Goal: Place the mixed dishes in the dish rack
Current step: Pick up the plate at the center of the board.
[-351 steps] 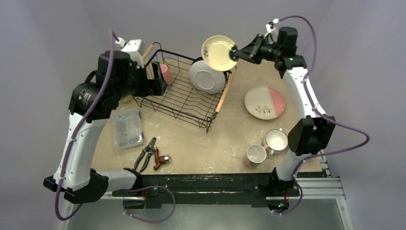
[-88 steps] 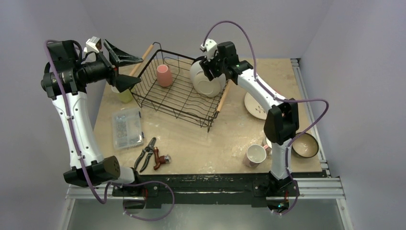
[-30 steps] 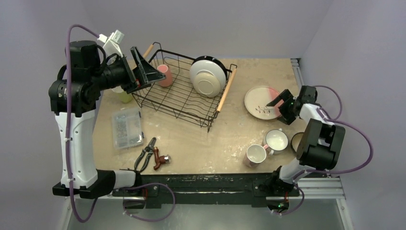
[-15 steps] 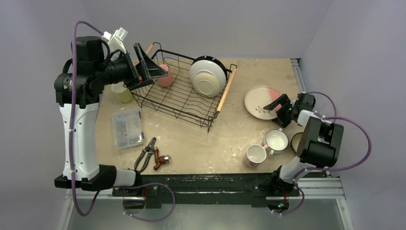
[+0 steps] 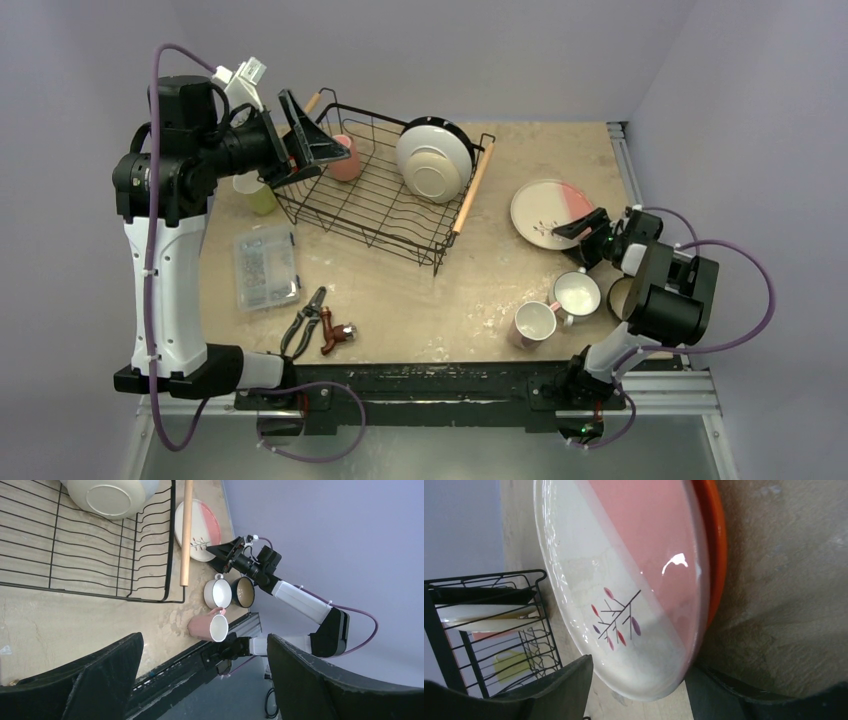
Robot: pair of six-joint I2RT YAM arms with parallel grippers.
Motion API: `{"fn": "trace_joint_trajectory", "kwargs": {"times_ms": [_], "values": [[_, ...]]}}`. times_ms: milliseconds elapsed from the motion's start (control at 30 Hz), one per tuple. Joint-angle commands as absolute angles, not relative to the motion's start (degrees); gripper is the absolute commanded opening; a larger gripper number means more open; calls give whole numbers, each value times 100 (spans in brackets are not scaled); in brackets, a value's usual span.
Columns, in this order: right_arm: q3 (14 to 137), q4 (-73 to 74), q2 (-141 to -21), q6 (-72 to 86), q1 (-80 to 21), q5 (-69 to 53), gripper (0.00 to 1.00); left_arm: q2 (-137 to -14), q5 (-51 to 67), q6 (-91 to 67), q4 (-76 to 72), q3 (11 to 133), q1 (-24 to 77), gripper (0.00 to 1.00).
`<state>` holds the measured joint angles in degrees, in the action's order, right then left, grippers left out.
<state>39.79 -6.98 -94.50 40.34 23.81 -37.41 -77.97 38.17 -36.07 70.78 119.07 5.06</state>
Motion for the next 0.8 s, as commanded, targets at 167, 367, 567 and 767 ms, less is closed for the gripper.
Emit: {"fn": "trace_joint_trajectory", "kwargs": {"times_ms": [167,367,567,767], "values": [[3880,-882,-9586,4109,2658,-3870,48,-7717,3937,-3769,6736,12020,527,92],[3950,-822,-9647,4087,2689,-3883,34,-7684,3955,-3823,6680,11940,527,92],[3983,-703,-9543,4106,2698,-4012,19,-7676,3964,-3841,6685,11933,527,92],[4001,-506,-9346,4239,2716,-4236,9,-7677,3994,-3865,6651,11870,527,92]]}}
